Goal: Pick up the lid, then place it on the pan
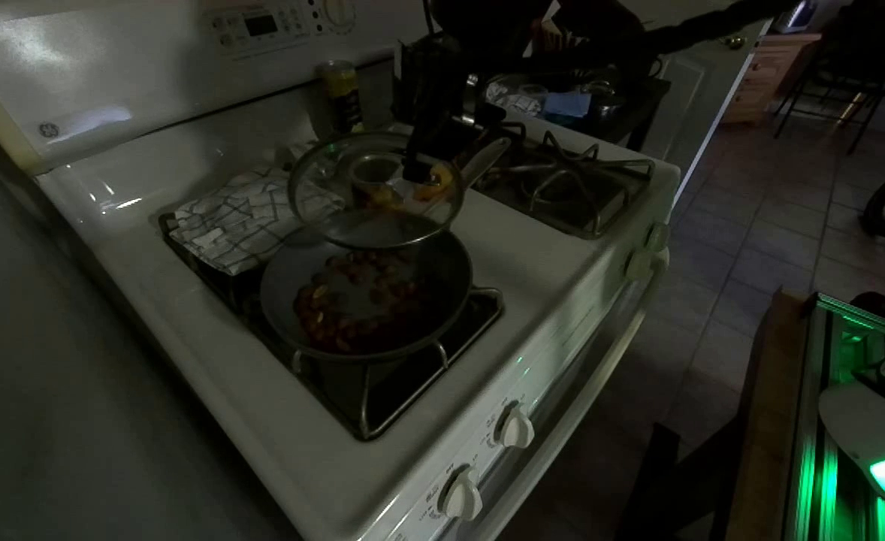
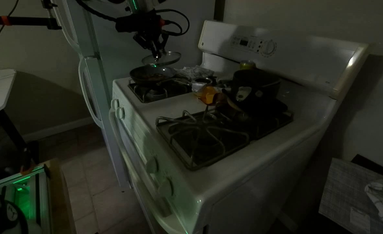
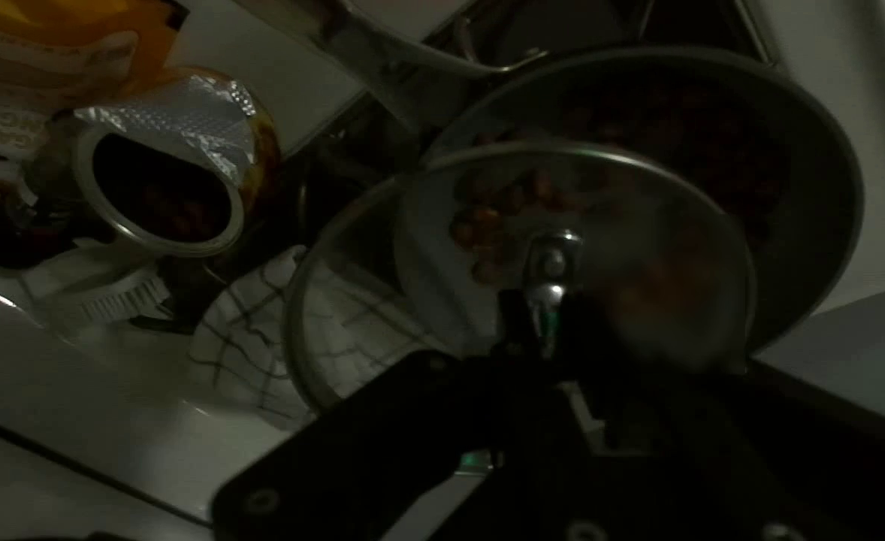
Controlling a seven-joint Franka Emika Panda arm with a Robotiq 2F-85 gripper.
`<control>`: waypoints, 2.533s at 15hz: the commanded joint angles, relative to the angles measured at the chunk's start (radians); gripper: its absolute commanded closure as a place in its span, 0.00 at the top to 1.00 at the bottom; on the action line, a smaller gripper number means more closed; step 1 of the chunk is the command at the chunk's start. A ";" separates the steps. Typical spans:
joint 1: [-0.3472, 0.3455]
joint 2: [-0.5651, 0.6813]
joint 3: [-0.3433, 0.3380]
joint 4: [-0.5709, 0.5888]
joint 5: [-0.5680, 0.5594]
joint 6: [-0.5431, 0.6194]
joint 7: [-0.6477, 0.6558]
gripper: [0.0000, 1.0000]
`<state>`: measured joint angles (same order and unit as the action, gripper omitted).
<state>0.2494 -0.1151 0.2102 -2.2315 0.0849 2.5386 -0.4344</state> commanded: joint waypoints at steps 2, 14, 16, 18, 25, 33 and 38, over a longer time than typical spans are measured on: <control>0.037 0.043 0.014 0.019 0.028 0.000 -0.049 0.05; 0.017 0.138 0.028 0.035 0.198 0.002 -0.195 0.05; 0.013 0.146 0.030 0.040 0.205 0.003 -0.199 0.05; 0.010 0.158 0.031 0.048 0.194 0.011 -0.188 0.05; 0.004 0.204 0.044 0.078 0.173 0.009 -0.169 0.05; -0.038 0.087 0.039 0.036 0.312 0.055 -0.228 0.81; -0.045 0.048 -0.027 0.059 0.374 0.075 -0.207 1.00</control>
<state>0.1874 -0.0689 0.1974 -2.1747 0.4640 2.6150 -0.6467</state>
